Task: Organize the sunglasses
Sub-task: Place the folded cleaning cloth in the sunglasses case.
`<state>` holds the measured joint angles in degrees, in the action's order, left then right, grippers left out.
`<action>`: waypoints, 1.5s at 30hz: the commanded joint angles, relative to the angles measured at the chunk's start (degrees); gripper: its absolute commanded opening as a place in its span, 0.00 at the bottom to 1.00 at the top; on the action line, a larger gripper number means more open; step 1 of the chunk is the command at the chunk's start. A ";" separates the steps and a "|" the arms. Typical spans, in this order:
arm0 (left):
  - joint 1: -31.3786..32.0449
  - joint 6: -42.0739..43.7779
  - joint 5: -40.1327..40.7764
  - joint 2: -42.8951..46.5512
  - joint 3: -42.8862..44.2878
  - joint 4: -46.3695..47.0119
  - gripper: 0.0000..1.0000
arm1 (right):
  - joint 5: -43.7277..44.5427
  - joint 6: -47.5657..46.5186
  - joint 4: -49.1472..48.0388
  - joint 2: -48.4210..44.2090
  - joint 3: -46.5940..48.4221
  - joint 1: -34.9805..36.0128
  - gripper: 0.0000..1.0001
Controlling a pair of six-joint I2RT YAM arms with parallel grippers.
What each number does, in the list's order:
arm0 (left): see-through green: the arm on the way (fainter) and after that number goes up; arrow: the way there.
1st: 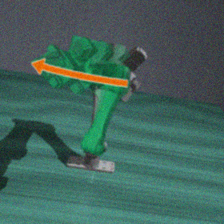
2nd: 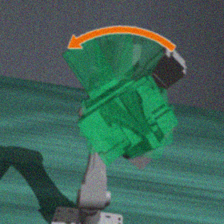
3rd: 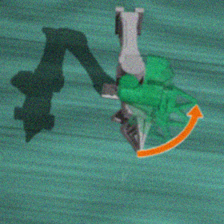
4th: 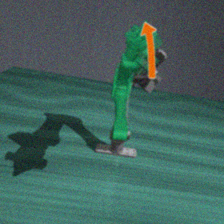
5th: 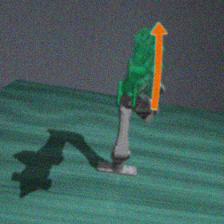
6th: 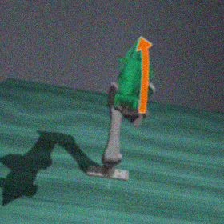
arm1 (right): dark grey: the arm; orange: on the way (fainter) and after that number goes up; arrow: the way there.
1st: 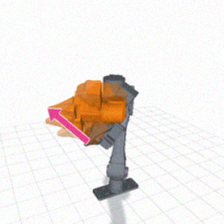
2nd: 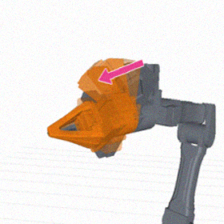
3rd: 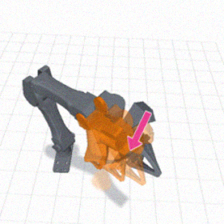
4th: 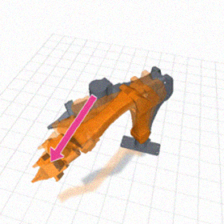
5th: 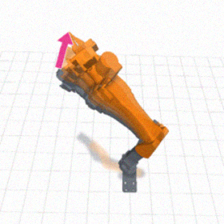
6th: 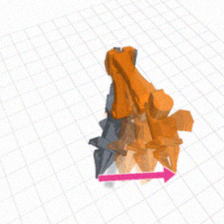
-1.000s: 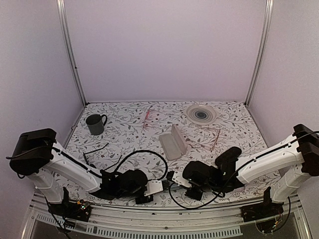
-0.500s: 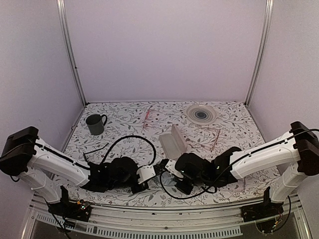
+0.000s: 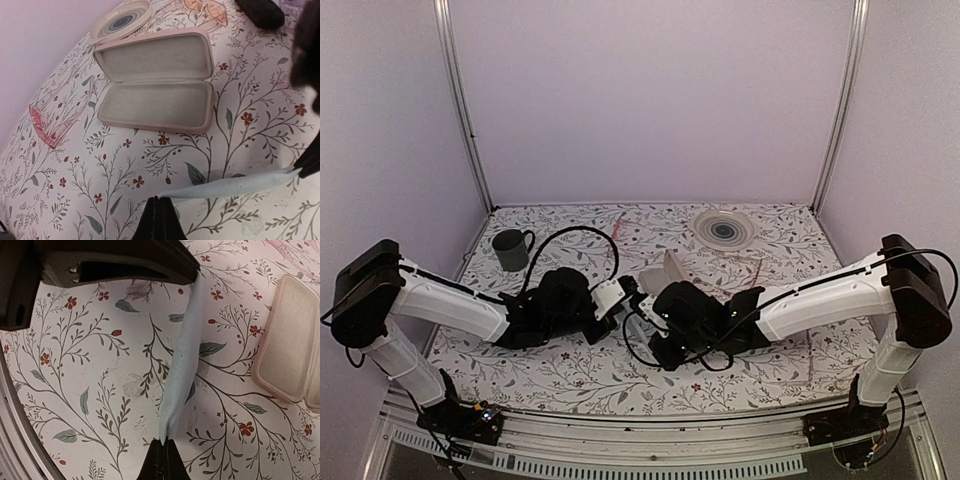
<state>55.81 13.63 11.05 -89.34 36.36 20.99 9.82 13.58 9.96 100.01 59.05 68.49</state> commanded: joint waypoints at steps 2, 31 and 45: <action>-3.17 1.01 -2.12 -4.90 5.27 1.05 0.00 | -3.96 5.56 -0.90 1.81 3.59 -3.57 0.00; -10.75 4.30 -9.27 -22.78 27.09 -7.21 0.00 | -6.55 19.99 -5.49 6.82 6.11 -14.42 0.00; -10.92 3.43 -10.65 -31.11 36.59 -11.40 0.00 | -0.64 19.09 0.14 9.16 9.58 -15.23 0.00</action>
<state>45.28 16.86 1.85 -118.56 70.41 11.84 6.15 33.04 8.99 108.03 66.22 53.56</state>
